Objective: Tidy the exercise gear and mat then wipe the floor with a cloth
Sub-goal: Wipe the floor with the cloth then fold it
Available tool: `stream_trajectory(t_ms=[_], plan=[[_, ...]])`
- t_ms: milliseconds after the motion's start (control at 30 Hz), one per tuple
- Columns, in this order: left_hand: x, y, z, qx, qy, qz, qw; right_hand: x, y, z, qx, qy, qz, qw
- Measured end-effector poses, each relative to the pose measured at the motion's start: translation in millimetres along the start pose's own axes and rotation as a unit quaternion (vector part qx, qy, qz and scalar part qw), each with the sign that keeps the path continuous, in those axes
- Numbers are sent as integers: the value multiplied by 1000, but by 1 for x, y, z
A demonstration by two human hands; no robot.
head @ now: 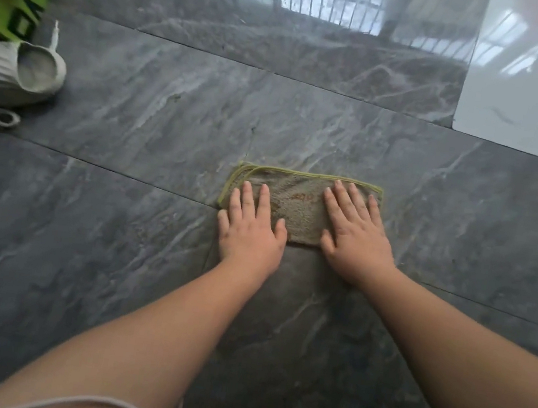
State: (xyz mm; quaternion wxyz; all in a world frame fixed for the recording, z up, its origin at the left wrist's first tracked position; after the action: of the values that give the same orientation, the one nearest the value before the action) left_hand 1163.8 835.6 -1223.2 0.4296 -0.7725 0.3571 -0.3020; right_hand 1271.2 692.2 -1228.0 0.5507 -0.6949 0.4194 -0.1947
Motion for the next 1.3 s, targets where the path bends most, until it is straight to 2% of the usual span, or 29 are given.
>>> stream_trajectory(t_ms=[100,200,267,333,467,600,733,967,1100,1200,1300], plan=[[-11,-15,4,28,49,-11,998,6,-13,-16,79,87,150,982],[-29,-32,15,73,57,-58,994,20,-16,-34,134,237,270,923],[-45,-41,24,90,26,-124,988,30,-12,-40,127,334,305,883],[-58,-46,33,90,-9,-178,980,36,-10,-40,101,384,304,866],[-67,-52,41,78,-32,-191,978,41,-17,-28,47,421,266,866],[-66,-46,44,66,-64,-235,968,43,-21,-18,3,463,288,838],[-65,-49,50,57,-89,-215,971,42,-24,-10,-5,460,304,834],[-72,-44,65,-59,-108,-156,980,44,-18,-5,-19,464,324,825],[-72,-45,60,-32,-113,-153,981,45,-17,-6,-15,459,350,817],[-67,-47,57,-16,-121,-190,974,47,-14,-6,-22,455,376,807],[-67,-44,54,-23,-158,-295,942,48,-12,-6,-14,444,416,793]])
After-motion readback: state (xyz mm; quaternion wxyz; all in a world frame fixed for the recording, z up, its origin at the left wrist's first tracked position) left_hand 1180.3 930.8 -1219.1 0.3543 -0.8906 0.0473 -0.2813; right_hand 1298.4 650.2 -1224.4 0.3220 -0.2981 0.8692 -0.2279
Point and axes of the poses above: each hand's wrist, its own z-axis towards the middle knuckle, its own y-axis out of the palm, x = y × z, the point moved 7 cm from there along z, towards the middle knuckle, and after that the axes turned 9 degrees about y, right-handed, at the moved point
